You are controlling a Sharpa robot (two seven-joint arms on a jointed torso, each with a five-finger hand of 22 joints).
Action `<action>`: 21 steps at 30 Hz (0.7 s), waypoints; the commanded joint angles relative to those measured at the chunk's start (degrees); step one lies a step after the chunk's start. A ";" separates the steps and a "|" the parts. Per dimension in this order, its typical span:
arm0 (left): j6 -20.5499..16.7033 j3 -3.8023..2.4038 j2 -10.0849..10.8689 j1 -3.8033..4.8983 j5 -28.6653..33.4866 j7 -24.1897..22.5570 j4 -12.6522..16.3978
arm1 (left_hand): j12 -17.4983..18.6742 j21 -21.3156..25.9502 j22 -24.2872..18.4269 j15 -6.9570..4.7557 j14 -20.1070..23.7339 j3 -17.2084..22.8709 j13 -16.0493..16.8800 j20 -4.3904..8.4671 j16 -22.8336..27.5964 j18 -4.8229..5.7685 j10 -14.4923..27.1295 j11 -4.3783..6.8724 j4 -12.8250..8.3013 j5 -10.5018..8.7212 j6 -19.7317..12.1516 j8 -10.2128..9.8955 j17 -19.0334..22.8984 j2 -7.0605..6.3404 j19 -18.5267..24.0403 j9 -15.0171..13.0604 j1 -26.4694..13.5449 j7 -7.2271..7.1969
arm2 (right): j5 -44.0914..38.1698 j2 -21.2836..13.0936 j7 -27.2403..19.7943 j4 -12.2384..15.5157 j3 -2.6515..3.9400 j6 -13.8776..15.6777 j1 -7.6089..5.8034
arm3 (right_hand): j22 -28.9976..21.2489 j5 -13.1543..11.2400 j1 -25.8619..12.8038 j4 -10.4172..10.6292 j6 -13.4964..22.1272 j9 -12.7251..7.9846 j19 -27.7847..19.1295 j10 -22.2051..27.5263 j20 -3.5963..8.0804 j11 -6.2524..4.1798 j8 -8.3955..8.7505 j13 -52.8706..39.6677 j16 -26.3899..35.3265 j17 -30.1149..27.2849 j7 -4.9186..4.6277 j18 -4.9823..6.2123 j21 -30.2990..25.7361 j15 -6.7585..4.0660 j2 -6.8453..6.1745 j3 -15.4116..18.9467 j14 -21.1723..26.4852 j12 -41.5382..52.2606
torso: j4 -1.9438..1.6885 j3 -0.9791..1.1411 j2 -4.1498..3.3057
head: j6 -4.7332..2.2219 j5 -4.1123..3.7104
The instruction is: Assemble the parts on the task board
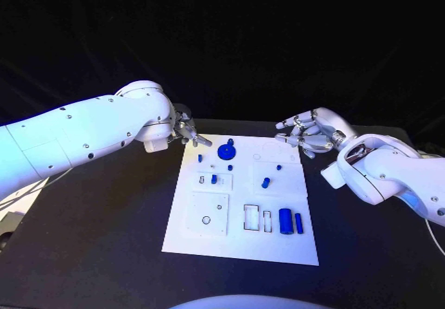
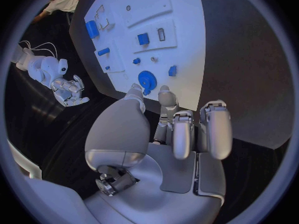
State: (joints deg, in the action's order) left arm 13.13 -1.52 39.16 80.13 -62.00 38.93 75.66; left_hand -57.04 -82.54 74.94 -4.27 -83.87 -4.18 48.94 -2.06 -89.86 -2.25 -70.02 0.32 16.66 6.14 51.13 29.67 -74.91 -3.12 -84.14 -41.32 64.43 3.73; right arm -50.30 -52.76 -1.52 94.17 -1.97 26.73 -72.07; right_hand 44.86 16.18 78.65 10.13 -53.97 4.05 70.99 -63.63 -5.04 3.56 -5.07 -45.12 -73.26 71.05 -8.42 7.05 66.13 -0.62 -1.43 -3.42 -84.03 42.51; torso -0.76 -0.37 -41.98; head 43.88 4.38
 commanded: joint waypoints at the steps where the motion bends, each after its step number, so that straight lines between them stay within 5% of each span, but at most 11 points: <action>1: 4.42 0.14 -1.56 0.20 -0.69 -0.27 -2.94 | -0.40 0.29 5.49 0.43 -6.13 -0.30 0.22 -0.40 -0.14 -0.25 0.34 0.01 0.02 -0.33 0.53 -0.42 -15.09 0.50 -0.58 0.29 1.02 0.04 | -0.18 0.17 -0.21 -0.03 0.00 0.21 0.06 | 0.02 -0.12 -0.27 0.39 0.03 -0.08 -0.28 0.35 0.00 0.07 0.10 -0.05 0.01 0.05 -0.41 1.03 -0.21 -0.25 0.38 0.07 -1.27 -0.15 | -0.04 -0.02 0.00 | -0.24 0.23; 13: 7.05 1.66 -7.07 -0.20 -1.48 -1.41 -11.97 | -1.82 -0.02 5.94 0.38 -6.13 -0.49 1.48 -0.40 -0.14 -0.15 -0.35 0.12 0.01 -0.39 1.23 -0.23 -15.09 1.54 -0.84 0.81 2.03 -0.11 | -0.18 0.47 -0.27 -0.08 0.00 0.43 0.17 | 0.08 -0.16 -0.28 0.45 0.01 -0.07 -0.24 0.29 0.00 0.06 0.08 -0.08 -0.08 0.16 -0.41 1.02 -0.19 -0.25 0.47 0.06 -1.31 -0.06 | 0.04 -0.02 -0.01 | -0.60 1.10; 21: 7.82 1.88 -9.30 -0.98 -2.05 -1.67 -15.17 | -1.81 0.13 5.77 0.36 -6.13 -0.55 1.39 -0.39 -0.14 -0.20 -0.30 0.13 0.05 -0.39 1.25 -0.24 -15.09 1.79 -0.75 0.91 2.06 -0.11 | -0.21 0.58 -0.09 -0.15 0.00 0.73 0.24 | 0.10 -0.20 -0.32 0.51 -0.01 -0.06 -0.22 0.19 0.00 0.07 0.07 -0.18 -0.16 0.27 -0.41 1.01 -0.20 -0.25 0.53 0.08 -1.34 0.08 | 0.08 0.00 -0.04 | -0.55 1.06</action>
State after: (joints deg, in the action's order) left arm 18.99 0.37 30.11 79.17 -63.34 38.17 60.72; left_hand -58.60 -82.54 74.93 -4.28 -83.87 -4.49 50.34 -2.06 -89.86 -2.25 -70.02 0.32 16.65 6.14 52.01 29.47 -74.95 -1.59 -84.14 -40.45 65.96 3.58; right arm -50.28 -52.25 -1.44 94.03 -1.98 27.25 -71.88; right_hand 44.91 16.18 78.48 10.29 -53.97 4.05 70.99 -63.64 -5.04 3.56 -5.07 -45.25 -73.26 71.27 -8.42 7.05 66.14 -0.62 -1.26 -3.25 -84.03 42.51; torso -0.72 -0.39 -42.00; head 43.29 5.44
